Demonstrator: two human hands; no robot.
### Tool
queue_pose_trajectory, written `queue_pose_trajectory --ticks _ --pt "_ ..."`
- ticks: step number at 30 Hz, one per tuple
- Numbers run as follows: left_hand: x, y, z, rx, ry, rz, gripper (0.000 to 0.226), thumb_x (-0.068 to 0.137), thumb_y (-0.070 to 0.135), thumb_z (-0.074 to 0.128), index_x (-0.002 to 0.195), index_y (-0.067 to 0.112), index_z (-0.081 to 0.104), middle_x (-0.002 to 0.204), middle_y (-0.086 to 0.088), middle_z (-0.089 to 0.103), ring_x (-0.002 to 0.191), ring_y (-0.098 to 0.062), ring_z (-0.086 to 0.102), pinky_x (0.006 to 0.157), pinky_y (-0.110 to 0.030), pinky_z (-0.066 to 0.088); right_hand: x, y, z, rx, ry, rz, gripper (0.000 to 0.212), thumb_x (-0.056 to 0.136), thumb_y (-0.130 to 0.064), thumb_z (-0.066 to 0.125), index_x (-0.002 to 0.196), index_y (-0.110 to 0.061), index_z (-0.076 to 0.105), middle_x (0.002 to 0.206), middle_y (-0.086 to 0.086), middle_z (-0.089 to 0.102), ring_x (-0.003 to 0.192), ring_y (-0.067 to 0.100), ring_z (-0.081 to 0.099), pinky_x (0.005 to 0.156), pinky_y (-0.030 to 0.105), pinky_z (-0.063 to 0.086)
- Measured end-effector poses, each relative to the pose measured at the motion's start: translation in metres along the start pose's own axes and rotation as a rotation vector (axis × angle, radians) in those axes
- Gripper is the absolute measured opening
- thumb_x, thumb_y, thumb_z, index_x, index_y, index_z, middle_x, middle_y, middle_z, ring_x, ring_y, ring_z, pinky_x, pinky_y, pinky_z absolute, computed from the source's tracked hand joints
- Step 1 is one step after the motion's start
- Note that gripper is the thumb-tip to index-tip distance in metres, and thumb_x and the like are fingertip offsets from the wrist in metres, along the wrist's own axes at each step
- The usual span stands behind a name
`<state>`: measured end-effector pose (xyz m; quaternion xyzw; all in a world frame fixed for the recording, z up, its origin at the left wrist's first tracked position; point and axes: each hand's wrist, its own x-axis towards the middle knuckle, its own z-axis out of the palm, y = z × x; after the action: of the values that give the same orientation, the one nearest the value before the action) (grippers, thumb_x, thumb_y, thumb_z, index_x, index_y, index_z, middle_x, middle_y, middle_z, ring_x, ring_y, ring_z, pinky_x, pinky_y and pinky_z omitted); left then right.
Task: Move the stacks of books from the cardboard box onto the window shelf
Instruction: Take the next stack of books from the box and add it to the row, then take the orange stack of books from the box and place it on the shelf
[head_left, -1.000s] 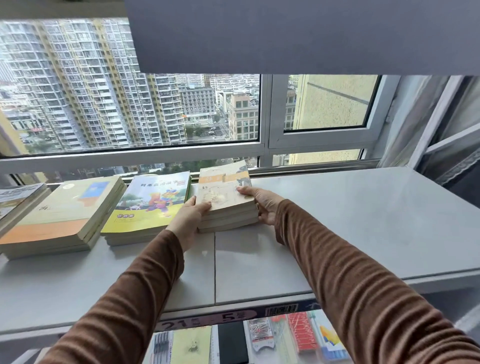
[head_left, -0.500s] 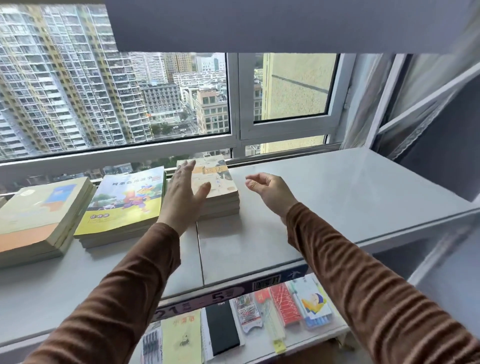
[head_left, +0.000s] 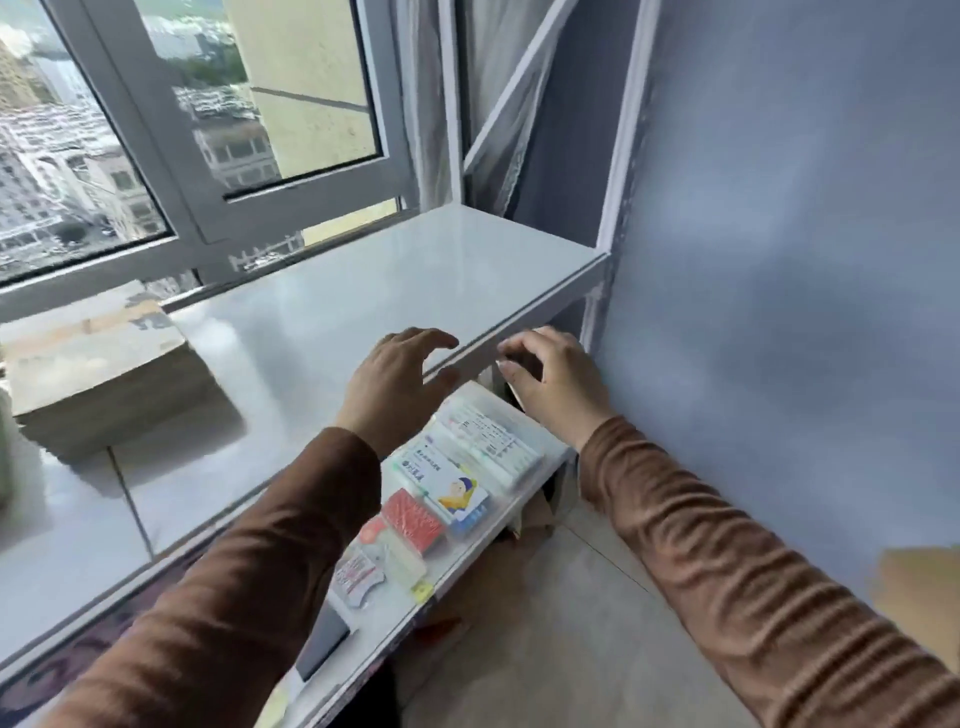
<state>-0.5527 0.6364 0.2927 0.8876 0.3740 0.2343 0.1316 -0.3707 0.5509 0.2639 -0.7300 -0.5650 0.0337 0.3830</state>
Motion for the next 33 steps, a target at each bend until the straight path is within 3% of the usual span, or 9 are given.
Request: queue_pose_trajectory --ticks 3,6,10,17,21,24,33 --pt "-0.003 0.059 0.051 -0.06 -0.08 0.078 0.031 0.093 0.031 0.064 0.123 0.024 0.069 0.123 -0.001 0.071 0.114 -0.025 0.063 0.091 -0.031 0.045 -0.052 0.052 -0.047 -0.08 0.045 0.107 0.02 0.091 -0.027 0.064 0.108 -0.019 0.071 0.111 0.0 0.068 0.107 0.022 0.058 0.089 0.028 0.043" --pt "-0.018 0.128 0.106 -0.112 -0.173 0.154 0.031 0.093 0.032 0.065 0.122 0.023 0.07 0.117 0.001 0.072 0.105 -0.022 0.066 0.083 -0.026 0.043 -0.117 0.103 -0.097 -0.145 0.059 0.218 0.023 0.09 -0.028 0.064 0.111 -0.02 0.071 0.116 0.001 0.068 0.111 0.025 0.057 0.094 0.038 0.046" --pt "-0.053 0.234 0.18 -0.161 -0.309 0.227 0.034 0.093 0.032 0.065 0.124 0.02 0.07 0.123 -0.003 0.071 0.114 -0.024 0.064 0.095 -0.031 0.046 -0.216 0.171 -0.169 -0.201 0.034 0.379 0.025 0.092 -0.032 0.064 0.115 -0.022 0.069 0.119 0.002 0.066 0.115 0.024 0.055 0.097 0.04 0.045" --pt "-0.118 0.393 0.293 -0.222 -0.552 0.286 0.034 0.091 0.031 0.065 0.123 0.021 0.07 0.126 -0.001 0.071 0.118 -0.022 0.063 0.097 -0.03 0.048 -0.364 0.284 -0.274 -0.264 0.034 0.658 0.028 0.093 -0.034 0.062 0.117 -0.022 0.067 0.12 0.002 0.064 0.115 0.024 0.054 0.096 0.037 0.045" --pt "-0.133 0.46 0.354 -0.187 -0.679 0.397 0.032 0.095 0.029 0.062 0.123 0.015 0.071 0.127 -0.006 0.07 0.118 -0.026 0.062 0.097 -0.033 0.047 -0.418 0.347 -0.311 -0.274 0.044 0.801 0.028 0.095 -0.035 0.059 0.119 -0.023 0.066 0.123 0.0 0.061 0.115 0.023 0.052 0.09 0.034 0.044" --pt "-0.133 0.498 0.402 -0.238 -0.742 0.399 0.034 0.095 0.034 0.06 0.126 0.023 0.067 0.13 0.001 0.069 0.118 -0.019 0.062 0.098 -0.032 0.048 -0.447 0.393 -0.33 -0.26 0.047 0.913 0.028 0.096 -0.035 0.059 0.121 -0.024 0.065 0.126 0.0 0.059 0.121 0.021 0.05 0.088 0.029 0.039" --pt "-0.146 0.602 0.544 -0.267 -0.991 0.401 0.042 0.096 0.034 0.061 0.136 0.02 0.06 0.133 -0.002 0.067 0.118 -0.018 0.063 0.091 -0.027 0.048 -0.517 0.516 -0.379 -0.237 0.048 1.205 0.038 0.096 -0.032 0.059 0.132 -0.02 0.055 0.135 0.005 0.056 0.12 0.023 0.054 0.095 0.036 0.048"
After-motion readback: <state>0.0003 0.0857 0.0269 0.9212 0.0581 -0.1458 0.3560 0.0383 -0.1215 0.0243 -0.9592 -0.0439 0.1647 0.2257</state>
